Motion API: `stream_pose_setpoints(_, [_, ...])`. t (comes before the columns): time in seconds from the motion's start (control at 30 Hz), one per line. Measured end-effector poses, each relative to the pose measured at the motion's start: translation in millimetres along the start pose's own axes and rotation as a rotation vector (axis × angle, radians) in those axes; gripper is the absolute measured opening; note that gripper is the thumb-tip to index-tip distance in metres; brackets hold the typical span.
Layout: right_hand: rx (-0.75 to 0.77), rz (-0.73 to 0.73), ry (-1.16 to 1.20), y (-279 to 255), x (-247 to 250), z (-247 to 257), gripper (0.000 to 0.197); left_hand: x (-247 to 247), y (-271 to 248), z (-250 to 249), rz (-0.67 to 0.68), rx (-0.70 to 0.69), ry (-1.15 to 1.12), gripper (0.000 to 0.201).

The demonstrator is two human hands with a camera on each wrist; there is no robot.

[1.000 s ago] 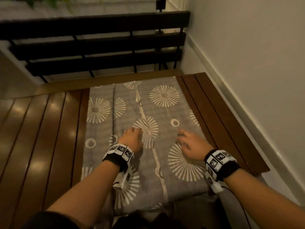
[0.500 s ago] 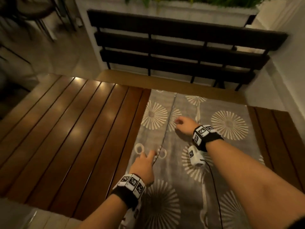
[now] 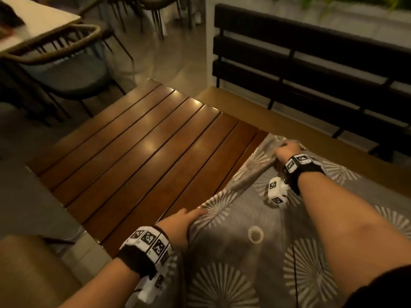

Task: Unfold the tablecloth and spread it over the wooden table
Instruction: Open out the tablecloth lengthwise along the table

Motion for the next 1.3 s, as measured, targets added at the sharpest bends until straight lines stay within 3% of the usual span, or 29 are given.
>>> stream_pose_setpoints(0.07, [-0.038, -0.039, -0.095, 10, 1, 6, 0.034, -5, -8, 18, 0.102, 0.02, 0.071, 0.089])
stream_pose_setpoints(0.17, [-0.042, -0.052, -0.144, 24, -7, 25, 0.054, 3, -13, 47, 0.145, 0.018, -0.039, 0.084])
stream_pose_setpoints(0.27, [0.075, -0.026, -0.14, 34, -30, 67, 0.067, 23, -18, 80, 0.091, 0.037, -0.129, 0.07])
stream_pose_setpoints(0.37, [0.196, 0.092, -0.094, 34, -71, 122, 0.074, 34, -24, 116, 0.145, 0.075, -0.205, 0.071])
stream_pose_setpoints(0.43, [0.26, 0.218, -0.047, 30, -111, 159, 0.074, 42, -28, 137, 0.179, 0.094, -0.248, 0.078])
stream_pose_setpoints(0.53, [0.303, 0.39, 0.147, 14, -168, 202, 0.063, 59, -28, 162, 0.11, 0.104, -0.238, 0.08])
stream_pose_setpoints(0.63, [0.313, 0.34, 0.218, 3, -194, 220, 0.052, 74, -23, 179, 0.038, 0.117, -0.171, 0.083])
stream_pose_setpoints(0.73, [0.471, 0.22, -0.036, -5, -206, 226, 0.05, 89, -16, 186, -0.051, 0.149, 0.033, 0.074])
stream_pose_setpoints(0.8, [0.552, 0.218, -0.182, -11, -215, 227, 0.047, 99, -18, 171, -0.16, 0.095, 0.205, 0.068])
stream_pose_setpoints(0.87, [0.579, 0.219, -0.286, -14, -220, 225, 0.044, 93, -25, 142, -0.223, -0.093, 0.369, 0.068])
stream_pose_setpoints(0.93, [0.61, 0.171, -0.371, -21, -215, 224, 0.041, 61, -34, 126, -0.112, -0.285, 0.512, 0.068])
stream_pose_setpoints(0.97, [0.634, 0.146, -0.414, -26, -212, 224, 0.039, 45, -39, 130, -0.037, -0.303, 0.542, 0.069])
stream_pose_setpoints(1.03, [0.665, 0.134, -0.498, -38, -212, 220, 0.04, 29, -50, 151, 0.029, -0.242, 0.509, 0.072])
stream_pose_setpoints(1.2, [0.707, 0.238, -0.623, -71, -234, 205, 0.05, 39, -65, 204, -0.105, 0.01, 0.334, 0.072])
stream_pose_setpoints(1.3, [0.683, 0.317, -0.666, -83, -245, 204, 0.06, 52, -63, 207, -0.16, 0.081, 0.334, 0.067])
Point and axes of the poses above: each hand's wrist, its own y-axis towards the middle knuckle, its own x-axis out of the back of the hand, z = x × y, the point moved 8 cm from there along y, towards the middle knuckle, and after that the axes turned 3 degrees about x, right-handed, at the moved point
